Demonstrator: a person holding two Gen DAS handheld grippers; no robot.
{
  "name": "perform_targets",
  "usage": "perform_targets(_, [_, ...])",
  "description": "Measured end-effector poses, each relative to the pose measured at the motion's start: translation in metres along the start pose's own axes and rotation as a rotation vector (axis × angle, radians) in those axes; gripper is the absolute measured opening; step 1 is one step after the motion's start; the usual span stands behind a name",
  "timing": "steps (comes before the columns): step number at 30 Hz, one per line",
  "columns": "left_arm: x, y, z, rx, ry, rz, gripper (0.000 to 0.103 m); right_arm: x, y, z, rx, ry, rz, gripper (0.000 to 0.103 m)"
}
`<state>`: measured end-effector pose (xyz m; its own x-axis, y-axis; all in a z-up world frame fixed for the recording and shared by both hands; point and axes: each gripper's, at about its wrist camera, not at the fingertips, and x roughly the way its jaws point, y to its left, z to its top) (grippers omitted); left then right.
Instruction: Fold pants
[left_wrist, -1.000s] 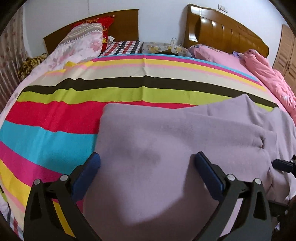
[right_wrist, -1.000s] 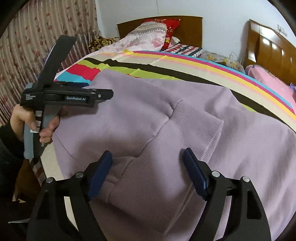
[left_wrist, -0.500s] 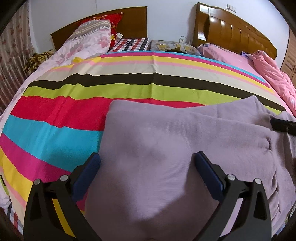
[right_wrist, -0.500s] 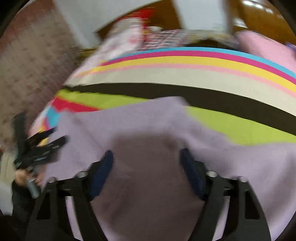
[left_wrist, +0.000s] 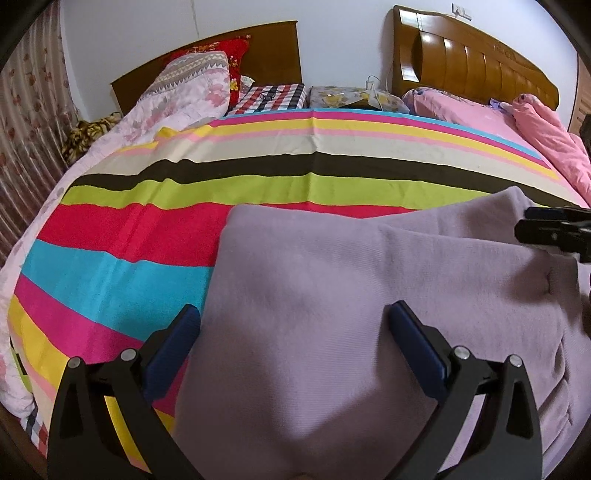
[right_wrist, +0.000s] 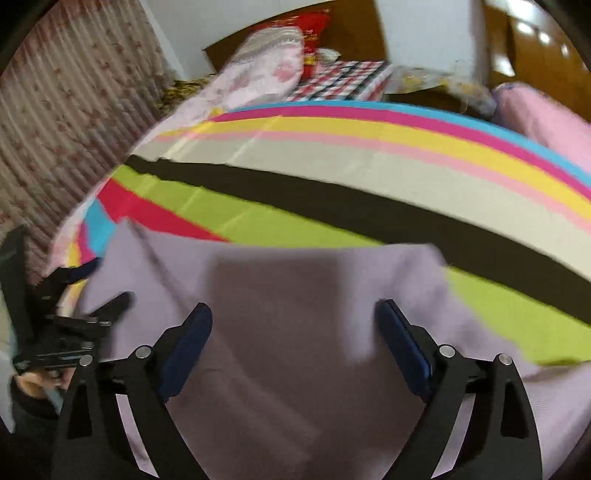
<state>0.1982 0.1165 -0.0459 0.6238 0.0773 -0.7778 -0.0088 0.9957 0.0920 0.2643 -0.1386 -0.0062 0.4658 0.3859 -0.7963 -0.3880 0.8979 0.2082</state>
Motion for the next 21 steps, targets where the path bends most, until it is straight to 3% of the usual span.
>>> perform_targets(2, [0.000, 0.001, 0.000, -0.002, 0.000, -0.003, 0.102, -0.015, -0.014, -0.006, 0.049, -0.025, -0.067, 0.088])
perform_targets(5, [-0.001, 0.001, 0.000, -0.003, -0.002, -0.003, 0.102, -0.044, -0.018, -0.022, 0.053, -0.066, -0.019, 0.089])
perform_targets(11, [0.000, 0.001, 0.000, -0.002, -0.001, -0.001, 0.102, -0.049, -0.032, -0.057, 0.033, 0.021, -0.042, 0.090])
perform_targets(14, [0.000, 0.001, 0.000, -0.003, 0.001, -0.002, 0.102, -0.059, -0.054, -0.058, 0.106, -0.003, -0.075, 0.090])
perform_targets(17, [-0.001, 0.001, 0.001, -0.004, 0.002, 0.000, 0.102, -0.078, -0.061, -0.060, 0.136, -0.050, -0.182, 0.091])
perform_targets(19, [-0.001, 0.001, 0.001, -0.003, 0.001, 0.002, 0.102, -0.087, -0.066, -0.068, 0.140, -0.056, -0.125, 0.092])
perform_targets(21, [-0.001, 0.001, 0.001, -0.002, 0.002, 0.005, 0.102, -0.079, -0.070, -0.077, 0.106, 0.005, -0.085, 0.096])
